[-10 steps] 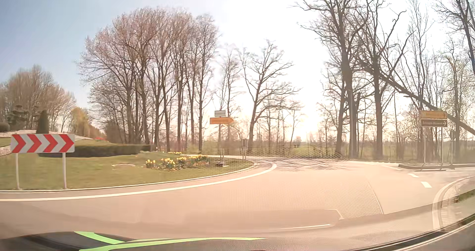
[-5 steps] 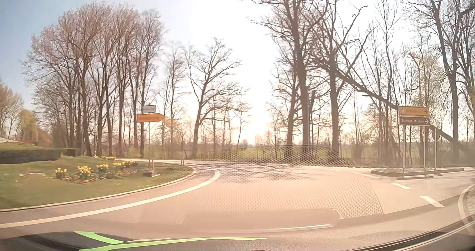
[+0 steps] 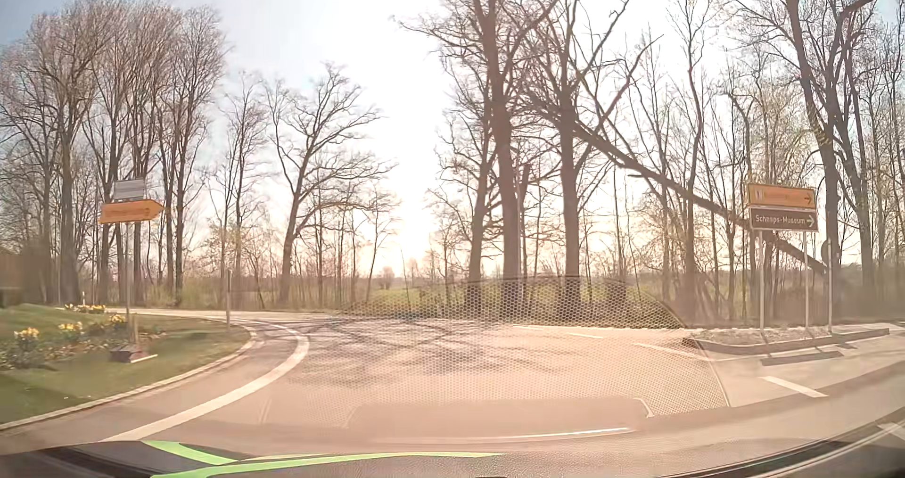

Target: Follow the waypoints while adhering to traffic rules and regulations

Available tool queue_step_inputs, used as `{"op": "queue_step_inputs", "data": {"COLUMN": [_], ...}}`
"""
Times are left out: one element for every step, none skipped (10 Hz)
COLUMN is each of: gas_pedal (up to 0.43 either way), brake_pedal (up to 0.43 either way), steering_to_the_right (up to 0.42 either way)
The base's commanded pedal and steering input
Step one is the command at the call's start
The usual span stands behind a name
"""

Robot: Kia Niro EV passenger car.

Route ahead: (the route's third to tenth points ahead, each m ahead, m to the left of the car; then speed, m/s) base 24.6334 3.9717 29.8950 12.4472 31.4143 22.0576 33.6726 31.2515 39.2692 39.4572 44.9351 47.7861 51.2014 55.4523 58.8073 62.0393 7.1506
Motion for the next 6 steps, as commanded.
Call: {"op": "queue_step_inputs", "data": {"gas_pedal": [0.169, 0.169, 0.169, 0.169, 0.157, 0.150], "brake_pedal": [0.000, 0.000, 0.000, 0.000, 0.000, 0.000], "steering_to_the_right": [0.048, 0.016, -0.007, -0.029, -0.044, -0.056]}}
